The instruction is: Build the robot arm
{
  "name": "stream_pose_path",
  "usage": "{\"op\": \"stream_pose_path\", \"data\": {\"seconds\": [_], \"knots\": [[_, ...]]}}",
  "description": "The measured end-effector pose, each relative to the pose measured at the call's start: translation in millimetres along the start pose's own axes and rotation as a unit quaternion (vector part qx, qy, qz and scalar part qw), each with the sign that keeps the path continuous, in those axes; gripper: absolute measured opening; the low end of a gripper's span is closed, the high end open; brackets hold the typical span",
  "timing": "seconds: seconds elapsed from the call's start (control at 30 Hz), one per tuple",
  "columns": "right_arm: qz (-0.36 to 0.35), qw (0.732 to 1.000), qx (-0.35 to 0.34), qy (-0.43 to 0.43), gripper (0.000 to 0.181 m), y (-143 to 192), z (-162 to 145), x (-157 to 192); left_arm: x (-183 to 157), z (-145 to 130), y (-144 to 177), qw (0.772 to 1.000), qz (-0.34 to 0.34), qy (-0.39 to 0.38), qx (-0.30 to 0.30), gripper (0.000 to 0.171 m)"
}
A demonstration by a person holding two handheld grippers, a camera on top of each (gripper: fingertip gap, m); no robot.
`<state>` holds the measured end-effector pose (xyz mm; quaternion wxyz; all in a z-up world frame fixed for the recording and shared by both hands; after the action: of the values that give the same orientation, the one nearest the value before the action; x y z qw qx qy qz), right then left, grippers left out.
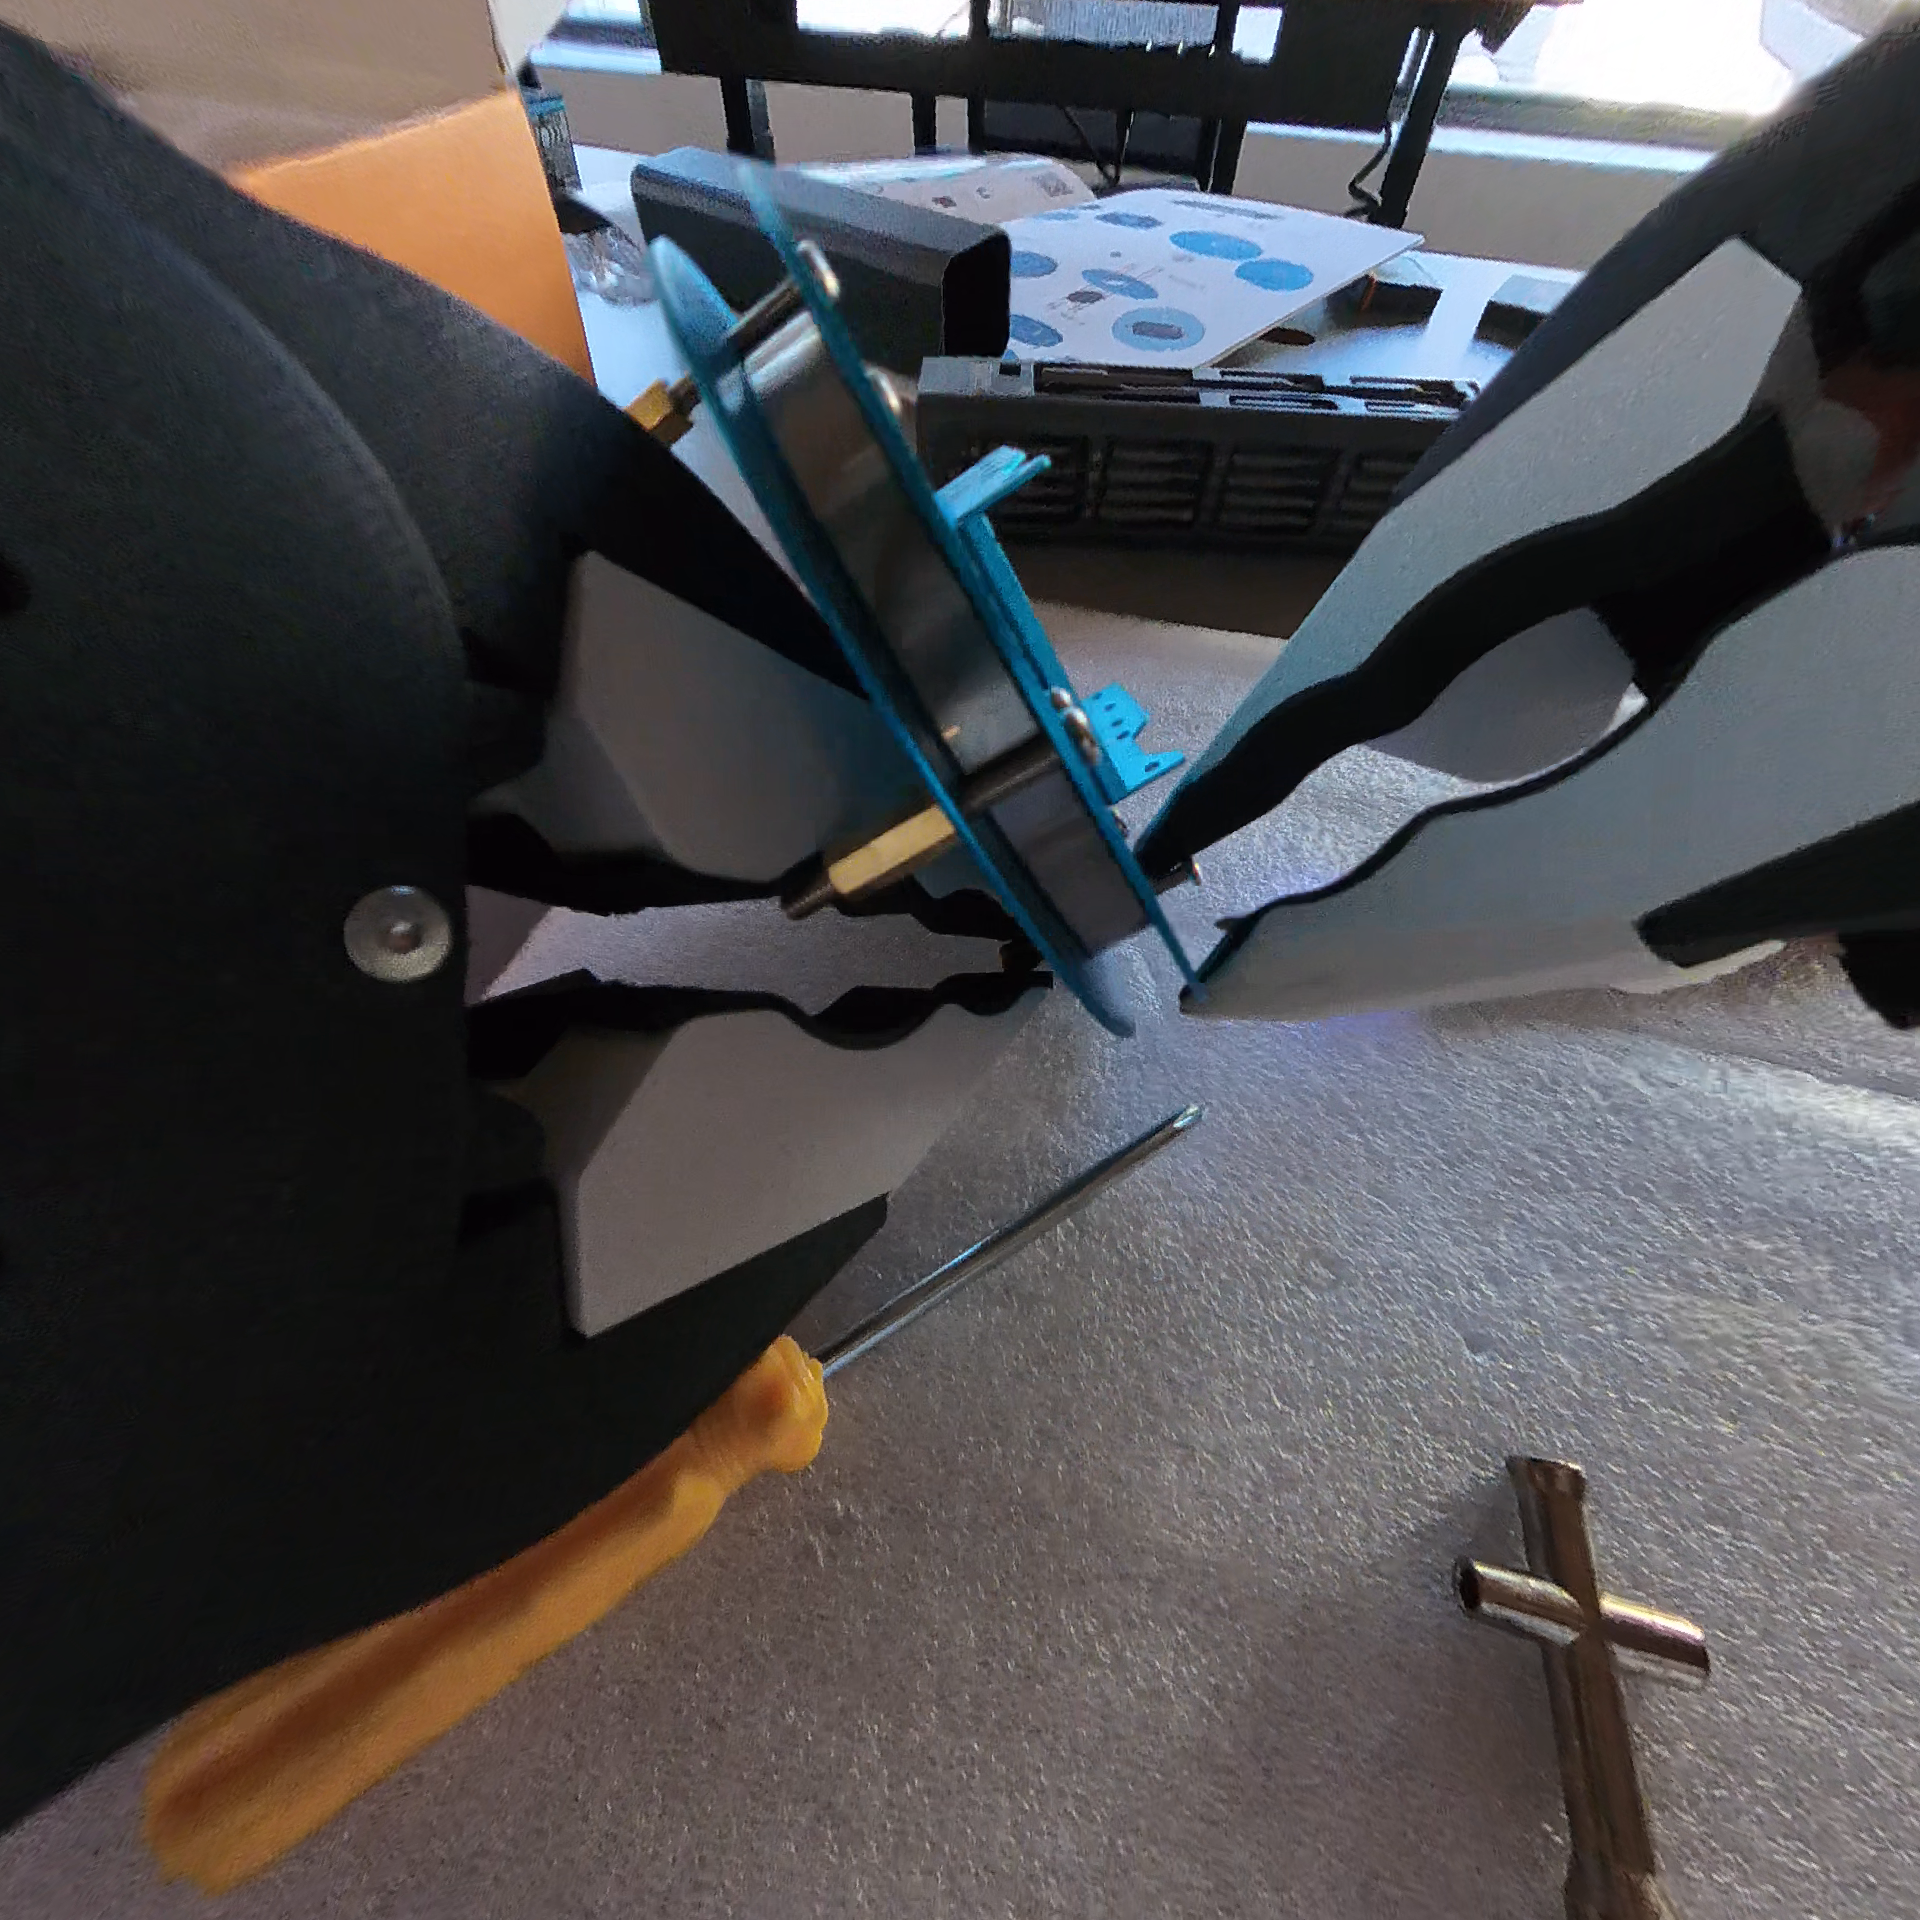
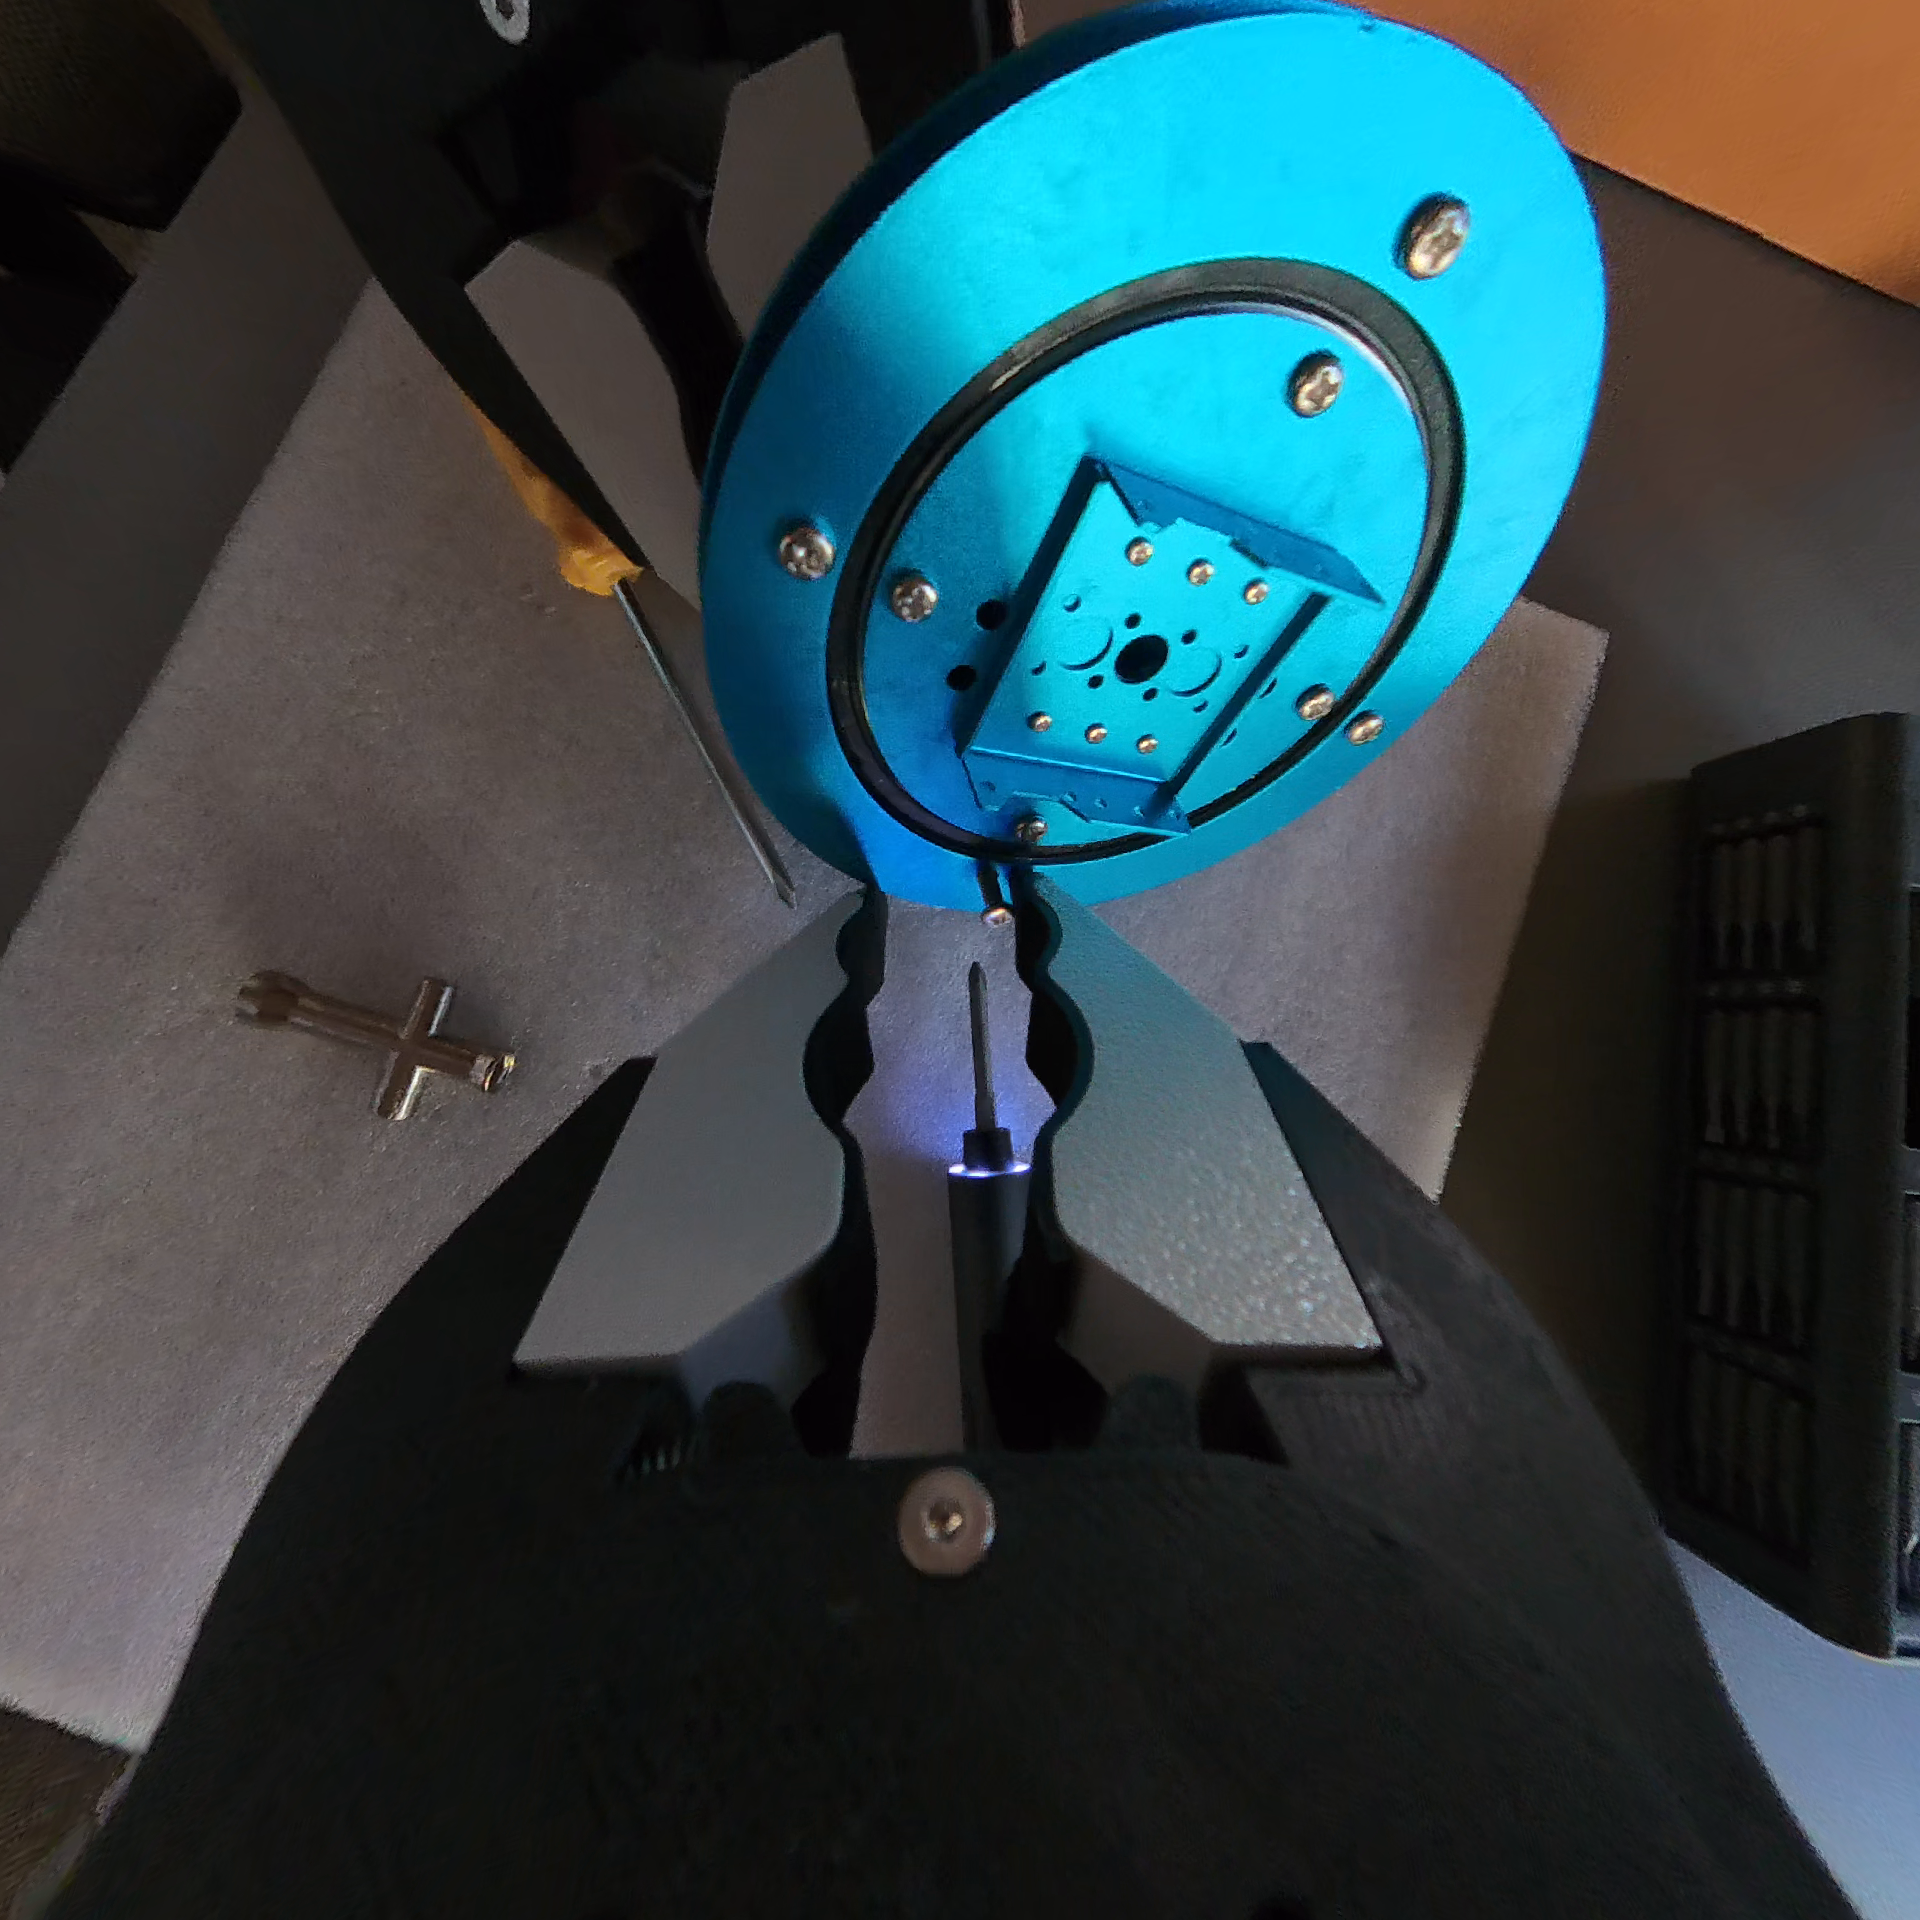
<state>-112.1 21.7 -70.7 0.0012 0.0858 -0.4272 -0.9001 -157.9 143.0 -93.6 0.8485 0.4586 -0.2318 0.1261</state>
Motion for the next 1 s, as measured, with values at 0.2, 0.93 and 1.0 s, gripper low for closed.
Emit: {"op": "stream_pose_path", "data": {"seconds": [0.2,0.93,1.0], "knots": [[-0.037,0.999,0.016,0.032,0.021,-1.9,-0.5,7.1,-6.0,2.3,-1.8,0.999,0.024,-0.039,0.024,0.004],[0.01,0.999,0.025,0.022,0.056,3.6,1.4,16.7,-5.2,3.0,22.3,0.998,0.057,-0.033,0.013,0.02],[0.036,0.999,0.023,-0.005,0.055,4.3,2.3,12.1,-7.1,4.0,20.0,0.997,0.058,-0.051,0.025,0.024]]}}
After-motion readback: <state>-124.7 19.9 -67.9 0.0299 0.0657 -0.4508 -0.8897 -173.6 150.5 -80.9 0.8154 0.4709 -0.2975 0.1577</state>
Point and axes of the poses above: each gripper's, where its closed fingertips meet, y back along the fingers, z out of its top, x = y × z across the jaws, the point moved 9 cm from there along y, back along the fingers, and after that the axes turned 5 degrees about -z, right-handed, at the moved point
